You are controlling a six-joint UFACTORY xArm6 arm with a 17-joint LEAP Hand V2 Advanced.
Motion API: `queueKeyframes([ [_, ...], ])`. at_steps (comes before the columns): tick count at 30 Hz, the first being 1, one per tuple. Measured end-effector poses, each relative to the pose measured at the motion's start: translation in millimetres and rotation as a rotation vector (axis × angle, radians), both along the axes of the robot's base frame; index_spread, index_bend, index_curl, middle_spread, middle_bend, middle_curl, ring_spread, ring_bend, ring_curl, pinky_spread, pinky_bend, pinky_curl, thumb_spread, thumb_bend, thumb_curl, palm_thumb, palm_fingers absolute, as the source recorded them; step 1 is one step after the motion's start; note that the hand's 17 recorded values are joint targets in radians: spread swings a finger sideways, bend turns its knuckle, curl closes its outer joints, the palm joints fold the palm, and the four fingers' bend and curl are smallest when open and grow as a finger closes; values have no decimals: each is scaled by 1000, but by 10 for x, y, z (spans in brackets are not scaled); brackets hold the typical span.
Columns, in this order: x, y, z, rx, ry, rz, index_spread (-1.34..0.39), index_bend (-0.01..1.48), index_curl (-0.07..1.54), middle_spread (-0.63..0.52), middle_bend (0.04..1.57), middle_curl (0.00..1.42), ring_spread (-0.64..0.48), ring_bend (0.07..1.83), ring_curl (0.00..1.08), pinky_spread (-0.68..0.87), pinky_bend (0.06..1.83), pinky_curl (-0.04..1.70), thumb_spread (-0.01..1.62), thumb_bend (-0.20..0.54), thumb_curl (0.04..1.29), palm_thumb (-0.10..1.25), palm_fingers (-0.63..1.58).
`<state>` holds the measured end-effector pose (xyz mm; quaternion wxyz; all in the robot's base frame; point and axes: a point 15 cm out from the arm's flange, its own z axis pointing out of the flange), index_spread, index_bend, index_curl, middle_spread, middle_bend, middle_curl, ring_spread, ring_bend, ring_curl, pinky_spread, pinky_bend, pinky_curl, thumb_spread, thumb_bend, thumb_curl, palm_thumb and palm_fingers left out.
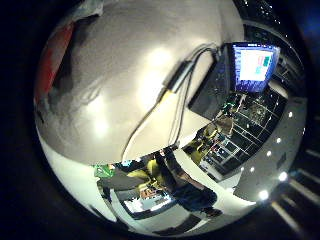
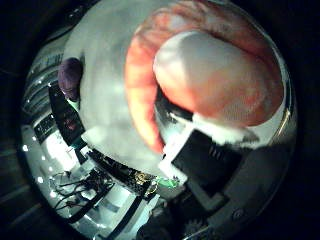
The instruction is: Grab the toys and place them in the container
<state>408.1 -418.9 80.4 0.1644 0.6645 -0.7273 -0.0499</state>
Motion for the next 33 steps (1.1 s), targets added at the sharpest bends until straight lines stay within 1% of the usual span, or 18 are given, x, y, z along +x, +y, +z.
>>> queueKeyframes([
  [1,-14,-14,39,-2,-5,-5,-417,304,269,-294,698,558,-316,975,499,-397,927,484,938,-25,322,716,1045],
  [2,-27,-43,115,-8,-15,-11,-447,411,318,-304,751,600,-320,1003,526,-399,972,519,946,-26,319,712,1103],
  [7,-113,-36,466,-24,-33,-27,-490,608,485,-324,872,721,-315,1097,611,-390,1084,638,981,-25,305,699,1043],
  [8,-152,-7,549,-28,-38,-29,-492,614,496,-325,877,728,-314,1102,616,-388,1094,646,982,-25,304,698,1037],
  [11,-249,76,921,-54,-70,-32,-502,676,603,-330,932,793,-309,1155,661,-379,1140,709,989,-24,299,698,969],
  [17,-346,474,1704,-111,-144,9,-515,703,761,-326,994,862,-311,1228,701,-371,1192,780,998,-25,293,683,913],
  [22,-527,1137,2192,-109,-143,71,-521,687,860,-322,1015,890,-306,1260,713,-372,1209,807,997,-25,287,667,890],
  [27,-481,2160,2579,-45,-210,185,-531,658,943,-317,1024,904,-302,1270,715,-370,1219,824,1004,-25,284,650,868],
  [30,-484,2813,2705,17,-250,232,-537,639,978,-321,1024,906,-300,1276,714,-370,1217,830,1004,-24,285,649,868],
  [33,-430,3470,2781,56,-281,294,-541,608,1008,-321,1024,906,-297,1276,709,-375,1217,829,1000,-23,287,656,881],
])
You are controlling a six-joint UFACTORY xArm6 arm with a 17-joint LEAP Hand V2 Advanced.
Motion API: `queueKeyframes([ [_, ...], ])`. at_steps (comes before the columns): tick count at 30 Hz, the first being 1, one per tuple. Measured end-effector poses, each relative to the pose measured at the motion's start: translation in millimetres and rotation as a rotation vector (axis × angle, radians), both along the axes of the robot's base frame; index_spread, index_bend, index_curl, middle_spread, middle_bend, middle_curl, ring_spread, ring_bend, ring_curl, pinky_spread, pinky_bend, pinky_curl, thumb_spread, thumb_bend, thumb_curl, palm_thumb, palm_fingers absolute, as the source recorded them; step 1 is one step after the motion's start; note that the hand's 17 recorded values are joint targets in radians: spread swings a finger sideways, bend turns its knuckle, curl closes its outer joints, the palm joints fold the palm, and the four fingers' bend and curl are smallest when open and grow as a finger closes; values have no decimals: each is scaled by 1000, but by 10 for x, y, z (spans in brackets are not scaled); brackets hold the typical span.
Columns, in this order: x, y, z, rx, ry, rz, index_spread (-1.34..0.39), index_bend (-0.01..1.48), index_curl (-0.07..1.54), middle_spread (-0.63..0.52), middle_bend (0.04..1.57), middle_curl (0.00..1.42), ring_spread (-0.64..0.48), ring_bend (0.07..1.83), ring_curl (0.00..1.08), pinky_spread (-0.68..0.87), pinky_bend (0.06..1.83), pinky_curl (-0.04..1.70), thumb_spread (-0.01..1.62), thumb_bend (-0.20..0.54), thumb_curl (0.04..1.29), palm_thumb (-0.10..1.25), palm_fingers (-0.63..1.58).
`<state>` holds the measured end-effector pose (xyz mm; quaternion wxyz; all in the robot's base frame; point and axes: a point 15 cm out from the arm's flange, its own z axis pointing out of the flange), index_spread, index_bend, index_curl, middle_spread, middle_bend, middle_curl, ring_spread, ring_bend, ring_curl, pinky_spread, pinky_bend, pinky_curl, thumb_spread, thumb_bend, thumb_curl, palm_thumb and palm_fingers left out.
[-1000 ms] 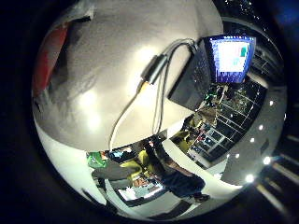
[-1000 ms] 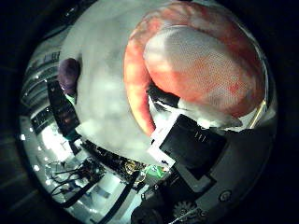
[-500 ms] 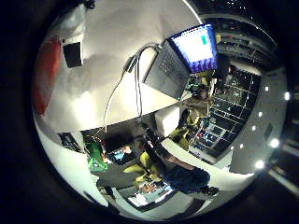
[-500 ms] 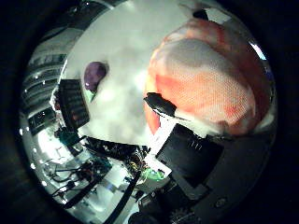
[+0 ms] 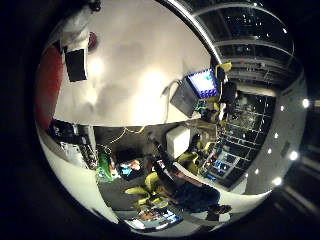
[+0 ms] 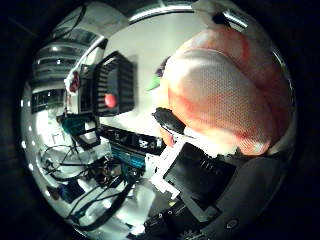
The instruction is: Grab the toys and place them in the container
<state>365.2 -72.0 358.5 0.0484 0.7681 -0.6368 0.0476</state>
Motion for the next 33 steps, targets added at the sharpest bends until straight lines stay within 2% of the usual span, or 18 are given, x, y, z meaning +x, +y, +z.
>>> queueKeyframes([
  [10,-25,2209,-113,117,-35,201,-570,538,1066,-320,1002,903,-297,1259,697,-385,1195,823,995,-23,290,668,900],
  [14,27,2821,-357,111,-1,281,-577,477,1068,-317,993,894,-302,1242,685,-407,1163,804,990,-24,290,674,908],
  [16,40,2990,-436,102,13,314,-574,400,1044,-312,985,880,-309,1226,675,-430,1130,788,989,-24,290,675,857],
  [17,41,3053,-478,98,18,328,-548,257,1007,-311,940,863,-312,1231,682,-460,1111,794,989,-24,289,675,621],
  [18,34,3092,-494,97,19,339,-551,177,955,-306,900,835,-318,1192,655,-483,1098,765,989,-25,289,675,555],
  [19,20,3140,-519,95,23,354,-525,210,900,-258,744,771,-250,1026,641,-360,966,783,987,-28,289,665,65],
  [20,22,3187,-547,94,24,366,-529,199,843,-210,646,712,-197,883,568,-248,891,738,986,-31,288,657,-96],
  [21,23,3218,-568,93,25,373,-516,188,751,-138,513,620,-105,704,460,-54,810,653,985,-32,285,641,-96],
  [22,21,3230,-587,91,29,382,-509,176,688,-91,423,561,-26,595,400,81,752,603,986,-28,285,637,-116],
  [25,25,3242,-630,87,39,422,-495,138,543,-8,295,467,101,428,324,303,636,508,975,-31,286,611,-103],
  [28,19,3204,-650,82,52,429,-489,135,418,53,206,405,162,341,285,410,575,439,972,-28,287,595,-65],
  [33,87,3083,-628,82,48,420,-486,141,326,79,180,360,183,298,268,443,534,390,962,-27,288,587,-43],
])
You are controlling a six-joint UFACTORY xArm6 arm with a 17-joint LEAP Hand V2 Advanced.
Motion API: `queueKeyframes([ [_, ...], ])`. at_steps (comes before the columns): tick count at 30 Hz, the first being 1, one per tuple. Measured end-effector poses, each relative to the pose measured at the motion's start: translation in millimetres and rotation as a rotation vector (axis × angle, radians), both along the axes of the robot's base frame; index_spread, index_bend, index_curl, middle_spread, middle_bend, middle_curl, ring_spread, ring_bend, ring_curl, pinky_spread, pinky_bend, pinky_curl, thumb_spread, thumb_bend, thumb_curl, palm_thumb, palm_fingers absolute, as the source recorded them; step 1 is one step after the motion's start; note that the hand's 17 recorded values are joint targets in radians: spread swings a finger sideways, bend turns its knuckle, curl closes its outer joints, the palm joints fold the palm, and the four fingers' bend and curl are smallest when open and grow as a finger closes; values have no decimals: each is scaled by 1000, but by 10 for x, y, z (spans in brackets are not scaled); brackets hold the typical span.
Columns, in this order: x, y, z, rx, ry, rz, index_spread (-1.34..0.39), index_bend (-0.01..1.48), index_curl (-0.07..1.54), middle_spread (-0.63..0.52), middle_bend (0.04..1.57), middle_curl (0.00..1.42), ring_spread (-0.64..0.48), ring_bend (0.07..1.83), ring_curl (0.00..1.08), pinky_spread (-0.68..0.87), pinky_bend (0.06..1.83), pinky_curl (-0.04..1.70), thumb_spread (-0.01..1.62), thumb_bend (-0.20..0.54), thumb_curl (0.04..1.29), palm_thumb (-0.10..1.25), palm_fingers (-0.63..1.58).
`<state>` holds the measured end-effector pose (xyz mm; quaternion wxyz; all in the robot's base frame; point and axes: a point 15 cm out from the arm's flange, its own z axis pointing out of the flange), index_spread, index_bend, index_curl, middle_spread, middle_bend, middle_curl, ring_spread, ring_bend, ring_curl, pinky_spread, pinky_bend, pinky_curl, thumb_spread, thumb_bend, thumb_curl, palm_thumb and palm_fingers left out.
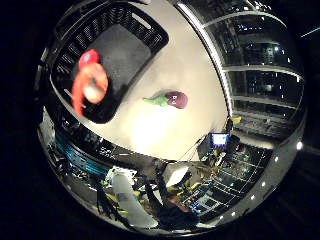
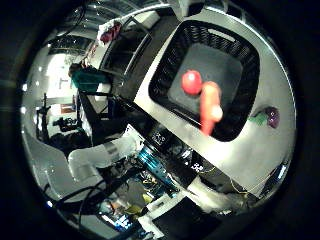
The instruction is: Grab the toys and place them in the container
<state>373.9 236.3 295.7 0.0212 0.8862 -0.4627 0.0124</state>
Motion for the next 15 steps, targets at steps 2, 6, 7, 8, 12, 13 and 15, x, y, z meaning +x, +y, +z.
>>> queueKeyframes([
  [2,31,-79,33,2,-6,-1,-484,146,302,79,182,345,186,288,265,443,526,375,961,-27,289,587,-34],
  [6,120,-377,196,7,-38,-40,-455,157,283,69,189,332,187,276,263,437,516,358,962,-29,289,581,-2],
  [7,160,-497,245,7,-50,-60,-444,153,277,60,204,334,181,285,262,436,509,350,963,-28,289,580,27],
  [8,196,-670,273,2,-59,-88,-428,154,273,51,220,338,177,291,265,427,495,341,964,-28,289,579,58],
  [12,200,-1366,210,-22,-58,-185,-409,154,268,27,244,342,157,318,269,420,465,324,972,-25,290,582,128],
  [13,194,-1524,183,-24,-55,-205,-405,158,270,16,261,346,147,316,270,419,457,320,974,-26,291,582,147],
  [15,211,-1885,142,-22,-60,-267,-398,155,267,5,283,349,127,325,270,411,444,312,980,-24,290,587,187],
])
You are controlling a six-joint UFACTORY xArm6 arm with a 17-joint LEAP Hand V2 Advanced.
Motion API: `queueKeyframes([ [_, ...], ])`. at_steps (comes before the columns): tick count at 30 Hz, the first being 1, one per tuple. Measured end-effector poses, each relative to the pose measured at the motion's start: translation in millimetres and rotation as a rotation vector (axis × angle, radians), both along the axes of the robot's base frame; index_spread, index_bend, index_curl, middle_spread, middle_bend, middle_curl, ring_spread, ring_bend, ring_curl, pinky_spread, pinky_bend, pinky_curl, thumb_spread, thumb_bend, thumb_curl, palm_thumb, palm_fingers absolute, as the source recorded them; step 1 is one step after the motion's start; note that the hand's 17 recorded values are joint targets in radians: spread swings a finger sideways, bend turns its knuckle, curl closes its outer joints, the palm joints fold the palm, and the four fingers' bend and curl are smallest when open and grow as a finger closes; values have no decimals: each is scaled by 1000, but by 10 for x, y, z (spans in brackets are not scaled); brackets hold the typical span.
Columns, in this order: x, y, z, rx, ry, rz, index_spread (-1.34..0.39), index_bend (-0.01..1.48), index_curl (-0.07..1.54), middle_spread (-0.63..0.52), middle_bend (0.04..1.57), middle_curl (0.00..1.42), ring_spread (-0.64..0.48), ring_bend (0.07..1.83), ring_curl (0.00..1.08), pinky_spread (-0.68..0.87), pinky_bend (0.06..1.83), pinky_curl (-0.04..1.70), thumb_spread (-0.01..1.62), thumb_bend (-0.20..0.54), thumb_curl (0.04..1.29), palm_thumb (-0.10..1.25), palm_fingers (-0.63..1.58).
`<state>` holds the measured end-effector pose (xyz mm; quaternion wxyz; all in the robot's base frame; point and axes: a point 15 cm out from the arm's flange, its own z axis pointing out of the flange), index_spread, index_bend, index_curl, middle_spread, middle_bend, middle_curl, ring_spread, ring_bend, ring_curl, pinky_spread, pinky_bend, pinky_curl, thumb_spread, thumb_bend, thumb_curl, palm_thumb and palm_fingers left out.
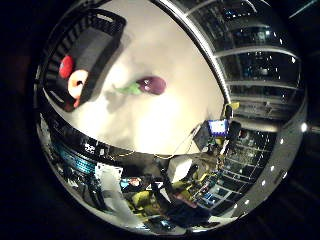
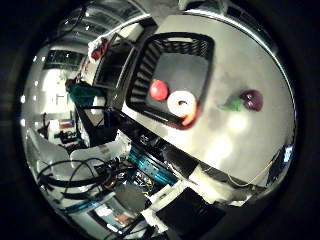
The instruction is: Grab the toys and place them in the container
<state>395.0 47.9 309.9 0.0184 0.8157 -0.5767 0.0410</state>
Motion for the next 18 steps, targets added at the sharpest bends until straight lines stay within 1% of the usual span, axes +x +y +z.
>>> queueKeyframes([
  [4,15,-775,-125,13,-24,-142,-399,166,278,-40,320,352,81,332,266,403,409,295,997,-25,288,585,263],
  [6,-84,-1196,-328,22,-15,-218,-396,166,281,-50,328,351,72,327,261,401,400,289,999,-25,288,585,277],
  [9,-364,-1642,-764,35,31,-288,-398,165,282,-65,331,350,59,332,257,394,385,281,1008,-23,288,593,294],
  [12,-446,-1973,-950,41,36,-329,-400,163,284,-72,334,347,55,331,251,389,378,276,1010,-23,287,597,305],
  [18,-393,-2180,-1105,43,32,-343,-398,165,285,-75,331,344,54,333,243,385,368,269,1006,-24,287,604,319],
])
